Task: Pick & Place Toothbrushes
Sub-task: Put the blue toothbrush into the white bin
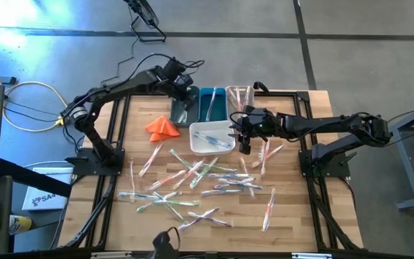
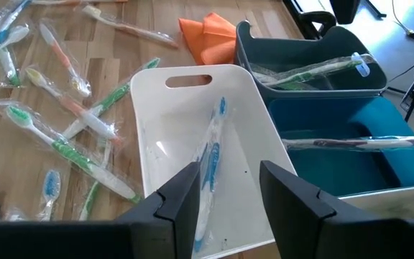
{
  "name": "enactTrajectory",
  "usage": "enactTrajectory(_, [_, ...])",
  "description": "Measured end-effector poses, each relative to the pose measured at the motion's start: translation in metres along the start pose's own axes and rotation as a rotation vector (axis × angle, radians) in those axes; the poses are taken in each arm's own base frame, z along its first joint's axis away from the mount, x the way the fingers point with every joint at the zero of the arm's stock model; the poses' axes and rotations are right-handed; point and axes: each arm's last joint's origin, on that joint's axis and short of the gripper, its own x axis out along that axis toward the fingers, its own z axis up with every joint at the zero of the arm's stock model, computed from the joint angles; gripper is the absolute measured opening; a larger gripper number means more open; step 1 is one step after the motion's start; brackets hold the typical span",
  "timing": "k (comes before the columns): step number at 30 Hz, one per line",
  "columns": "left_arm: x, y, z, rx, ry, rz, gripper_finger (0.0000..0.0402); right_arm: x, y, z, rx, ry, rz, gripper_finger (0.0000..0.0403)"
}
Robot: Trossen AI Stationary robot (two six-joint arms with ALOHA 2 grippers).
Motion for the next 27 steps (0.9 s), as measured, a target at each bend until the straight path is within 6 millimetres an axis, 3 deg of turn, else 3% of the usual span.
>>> enactTrajectory(27, [0.012, -0.061, 0.003, 0.149, -0.074, -0.124, 0.0008, 0.0, 0.0, 0.0, -0.027, 0.001, -0.004, 0.0137])
